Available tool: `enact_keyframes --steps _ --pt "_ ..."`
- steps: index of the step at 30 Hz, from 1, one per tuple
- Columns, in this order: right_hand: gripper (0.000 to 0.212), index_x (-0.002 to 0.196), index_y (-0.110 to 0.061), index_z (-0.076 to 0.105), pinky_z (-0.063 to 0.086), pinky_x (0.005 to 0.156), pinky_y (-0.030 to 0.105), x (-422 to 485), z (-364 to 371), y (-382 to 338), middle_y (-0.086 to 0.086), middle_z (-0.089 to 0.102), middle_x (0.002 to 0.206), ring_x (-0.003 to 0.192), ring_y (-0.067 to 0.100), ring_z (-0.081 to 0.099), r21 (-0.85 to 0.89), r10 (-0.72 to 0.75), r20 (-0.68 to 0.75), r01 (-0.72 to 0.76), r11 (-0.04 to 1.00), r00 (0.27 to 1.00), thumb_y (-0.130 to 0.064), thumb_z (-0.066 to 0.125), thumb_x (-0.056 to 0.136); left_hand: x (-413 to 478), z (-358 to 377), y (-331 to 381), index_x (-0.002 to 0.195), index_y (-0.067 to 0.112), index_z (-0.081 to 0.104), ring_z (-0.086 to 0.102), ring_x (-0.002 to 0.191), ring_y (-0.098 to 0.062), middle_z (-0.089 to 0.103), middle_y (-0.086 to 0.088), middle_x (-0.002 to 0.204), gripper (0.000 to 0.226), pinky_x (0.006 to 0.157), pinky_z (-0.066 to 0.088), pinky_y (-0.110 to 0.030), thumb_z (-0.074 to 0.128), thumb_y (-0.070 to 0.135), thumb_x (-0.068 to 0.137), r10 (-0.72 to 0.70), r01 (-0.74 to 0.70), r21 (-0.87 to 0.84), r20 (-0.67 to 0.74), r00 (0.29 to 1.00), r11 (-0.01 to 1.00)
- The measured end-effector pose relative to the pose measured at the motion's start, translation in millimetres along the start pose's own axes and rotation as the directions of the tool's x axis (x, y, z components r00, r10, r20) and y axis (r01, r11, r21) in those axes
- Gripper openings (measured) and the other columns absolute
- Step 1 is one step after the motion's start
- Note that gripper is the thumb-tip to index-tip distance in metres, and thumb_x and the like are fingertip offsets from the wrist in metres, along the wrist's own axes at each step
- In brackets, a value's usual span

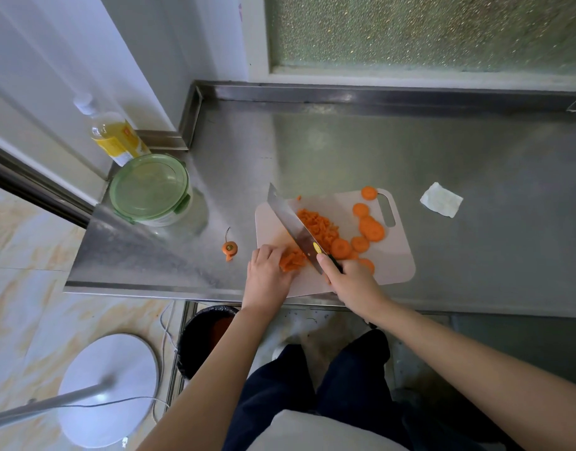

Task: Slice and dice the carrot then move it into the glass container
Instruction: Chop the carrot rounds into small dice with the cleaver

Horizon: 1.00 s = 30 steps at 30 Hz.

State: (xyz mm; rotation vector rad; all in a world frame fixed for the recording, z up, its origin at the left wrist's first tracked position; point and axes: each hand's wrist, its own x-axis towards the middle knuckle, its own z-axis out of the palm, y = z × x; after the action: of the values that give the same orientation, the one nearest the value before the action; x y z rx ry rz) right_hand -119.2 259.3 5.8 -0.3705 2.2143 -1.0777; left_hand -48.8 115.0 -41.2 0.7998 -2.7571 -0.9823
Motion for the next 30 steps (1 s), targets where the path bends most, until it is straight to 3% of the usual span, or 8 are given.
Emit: enact_keyframes --steps 5,10,17,21,30 --pt "0.057 0.056 -0.010 0.044 0.031 0.053 0.028 4.7 2.4 -2.0 0.002 0.044 0.051 0.053 0.017 0.046 -0.112 0.000 0.039 0.004 0.994 0.999 -0.049 0.040 0.096 -0.2 0.9 -0.4 0.105 0.000 0.067 0.051 0.096 -0.031 0.060 -0.015 0.102 0.026 0.085 0.039 -0.026 0.069 0.006 0.080 -0.011 0.008 -0.056 -0.049 0.999 0.998" --pt "0.055 0.054 -0.017 0.041 0.026 0.050 0.025 9.6 4.7 -4.9 -0.001 0.043 0.055 0.059 0.017 0.045 -0.226 0.038 0.053 -0.025 0.974 0.998 -0.053 0.038 0.096 2.8 1.3 1.1 0.105 -0.001 0.069 0.052 0.096 -0.030 0.062 -0.015 0.101 0.023 0.081 0.030 -0.013 0.065 0.002 0.083 -0.045 0.040 -0.079 -0.062 0.997 0.996" --pt "0.056 0.061 -0.015 0.046 0.035 0.057 0.030 13.1 7.1 -6.0 0.004 0.049 0.062 0.071 0.026 0.054 -0.347 0.055 0.045 -0.036 0.937 0.998 -0.056 0.033 0.096 -0.4 8.8 -0.6 0.102 -0.003 0.070 0.055 0.090 -0.031 0.064 -0.015 0.095 0.021 0.080 0.031 -0.011 0.066 -0.001 0.081 -0.036 0.029 -0.075 -0.093 0.995 0.997" --pt "0.061 0.083 -0.004 0.061 0.047 0.071 0.037 11.2 13.8 -8.6 0.016 0.065 0.084 0.083 0.032 0.062 -0.419 0.035 0.014 -0.026 0.907 0.999 -0.056 0.031 0.097 -0.3 9.3 0.6 0.104 0.001 0.071 0.053 0.090 -0.027 0.063 -0.013 0.096 0.021 0.078 0.033 -0.011 0.065 0.002 0.083 -0.035 0.027 -0.086 -0.097 0.995 0.996" --pt "0.061 0.087 -0.001 0.063 0.042 0.069 0.031 16.7 21.8 -14.9 0.018 0.067 0.090 0.089 0.033 0.062 -0.430 -0.006 -0.009 0.001 0.903 1.000 -0.052 0.032 0.098 -0.7 5.4 2.9 0.102 0.000 0.071 0.055 0.091 -0.027 0.065 -0.013 0.098 0.021 0.075 0.034 -0.012 0.067 0.004 0.082 -0.038 0.029 -0.091 -0.099 0.994 0.995"
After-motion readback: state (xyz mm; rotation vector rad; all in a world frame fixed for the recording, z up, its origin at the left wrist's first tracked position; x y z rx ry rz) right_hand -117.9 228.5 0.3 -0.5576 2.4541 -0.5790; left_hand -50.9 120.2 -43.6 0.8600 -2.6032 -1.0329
